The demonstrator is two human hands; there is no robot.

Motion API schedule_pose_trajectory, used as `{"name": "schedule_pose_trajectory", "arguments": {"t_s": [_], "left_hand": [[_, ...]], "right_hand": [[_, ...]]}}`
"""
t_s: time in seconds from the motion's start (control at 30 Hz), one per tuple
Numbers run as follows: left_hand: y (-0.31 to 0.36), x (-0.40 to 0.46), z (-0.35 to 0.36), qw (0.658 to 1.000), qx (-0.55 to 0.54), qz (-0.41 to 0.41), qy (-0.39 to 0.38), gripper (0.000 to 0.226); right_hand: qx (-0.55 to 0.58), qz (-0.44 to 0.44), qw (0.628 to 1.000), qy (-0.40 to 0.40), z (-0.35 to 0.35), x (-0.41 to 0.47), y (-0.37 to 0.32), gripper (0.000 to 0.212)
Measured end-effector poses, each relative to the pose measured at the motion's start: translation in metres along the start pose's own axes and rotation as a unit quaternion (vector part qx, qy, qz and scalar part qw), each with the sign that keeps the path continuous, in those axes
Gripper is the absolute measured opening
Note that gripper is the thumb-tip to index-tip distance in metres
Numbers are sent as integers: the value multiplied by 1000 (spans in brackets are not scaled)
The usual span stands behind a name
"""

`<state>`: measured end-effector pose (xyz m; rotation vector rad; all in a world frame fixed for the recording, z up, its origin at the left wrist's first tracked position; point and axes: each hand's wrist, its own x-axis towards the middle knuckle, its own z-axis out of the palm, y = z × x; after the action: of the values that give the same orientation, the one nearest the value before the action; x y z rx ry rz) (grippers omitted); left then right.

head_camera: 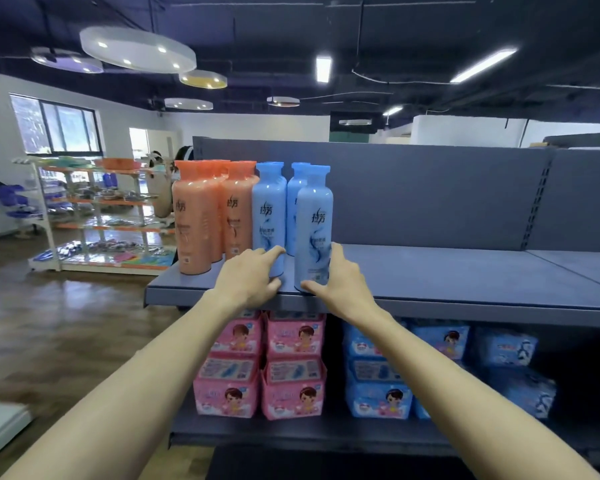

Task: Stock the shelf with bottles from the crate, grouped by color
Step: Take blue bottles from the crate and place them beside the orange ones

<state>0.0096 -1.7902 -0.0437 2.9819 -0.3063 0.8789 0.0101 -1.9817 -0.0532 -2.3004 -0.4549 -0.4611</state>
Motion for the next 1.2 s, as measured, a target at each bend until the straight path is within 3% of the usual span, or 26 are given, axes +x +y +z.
{"name": "schedule_pose_trajectory", "arguments": {"t_s": [0.43,0.67,1.2], "left_hand": [[-14,11,10,999,-1,46,26,44],[-28,22,11,993,2,79,88,40],[-39,27,21,982,28,131,136,30]], "right_hand": [[-58,15,998,11,28,30,-7,52],[-64,53,997,-3,37,49,-15,47],[-72,96,993,10,55,76,-23,47]]}}
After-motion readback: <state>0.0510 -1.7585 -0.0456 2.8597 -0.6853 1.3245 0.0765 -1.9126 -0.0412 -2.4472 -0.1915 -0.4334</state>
